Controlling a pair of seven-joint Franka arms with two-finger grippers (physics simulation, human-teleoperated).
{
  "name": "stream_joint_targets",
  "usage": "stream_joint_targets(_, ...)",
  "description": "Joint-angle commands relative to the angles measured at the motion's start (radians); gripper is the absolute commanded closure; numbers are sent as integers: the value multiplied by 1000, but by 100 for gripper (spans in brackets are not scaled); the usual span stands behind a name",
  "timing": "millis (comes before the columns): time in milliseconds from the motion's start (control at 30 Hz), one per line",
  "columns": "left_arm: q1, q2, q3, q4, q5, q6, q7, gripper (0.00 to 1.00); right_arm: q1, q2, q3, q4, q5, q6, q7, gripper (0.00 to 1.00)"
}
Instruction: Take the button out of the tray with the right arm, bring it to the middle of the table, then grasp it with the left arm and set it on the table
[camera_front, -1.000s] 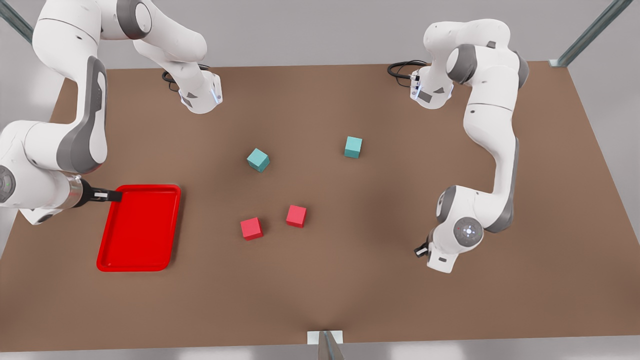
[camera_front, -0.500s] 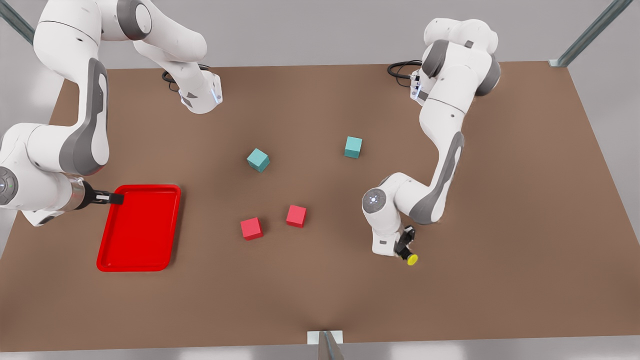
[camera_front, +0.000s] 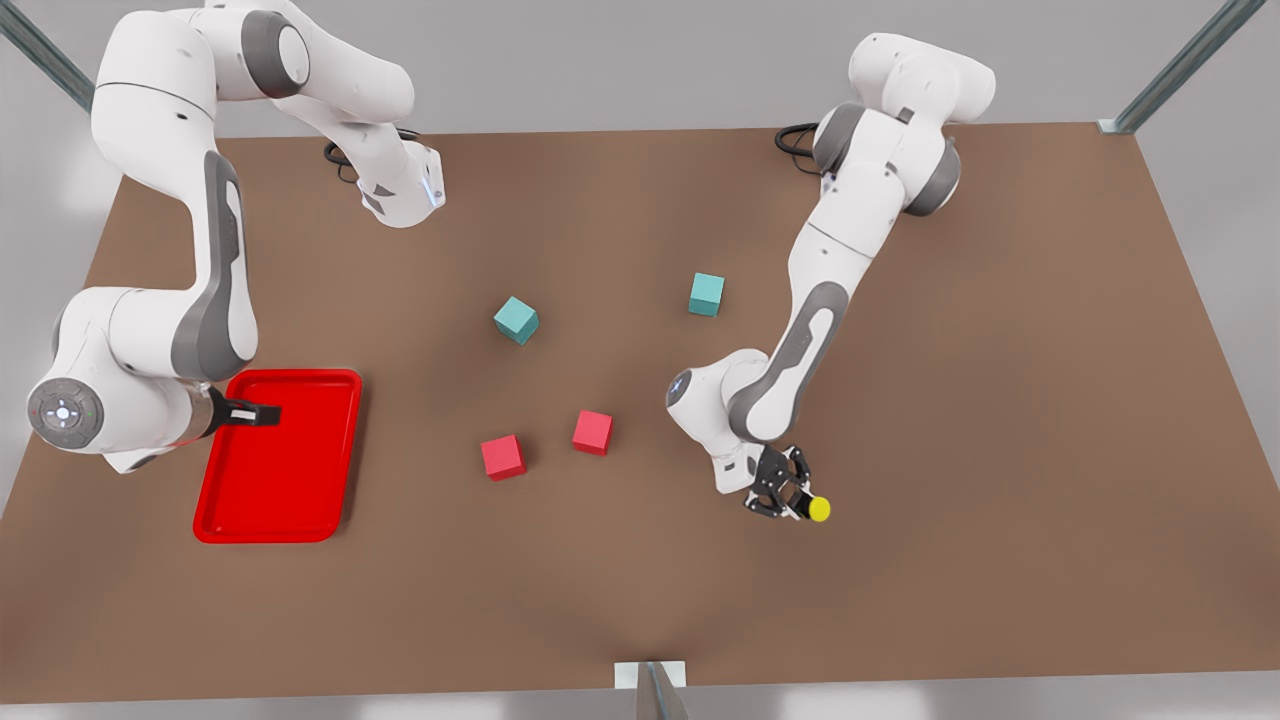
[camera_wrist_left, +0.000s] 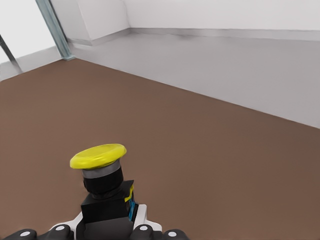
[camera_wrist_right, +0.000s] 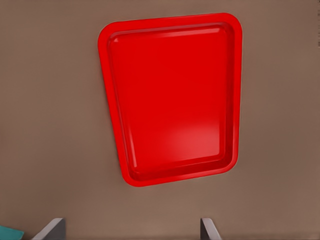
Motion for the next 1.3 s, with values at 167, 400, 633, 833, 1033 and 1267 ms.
stream_joint_targets(167,-17,51,2,1,121,-3,-675,62,6,-1,0,0,-2,3,95,0)
stream_joint_targets(400,-27,60,5,-12,179,-65,-585,62,6,3,-1,-1,-3,7,110,0)
stream_joint_targets(633,-32,83,5,-22,216,-93,-566,62,41,59,-1,-7,-34,29,175,0)
stream_joint_targets(833,-37,81,5,-24,216,-96,-566,50,40,57,0,-6,-34,29,175,0)
stream_joint_targets(1033,-43,74,5,-24,213,-111,-533,0,38,54,0,-1,-31,29,176,0)
stream_joint_targets(1267,-29,-83,-6,-82,122,-125,-319,0,17,-9,0,8,29,15,11,0)
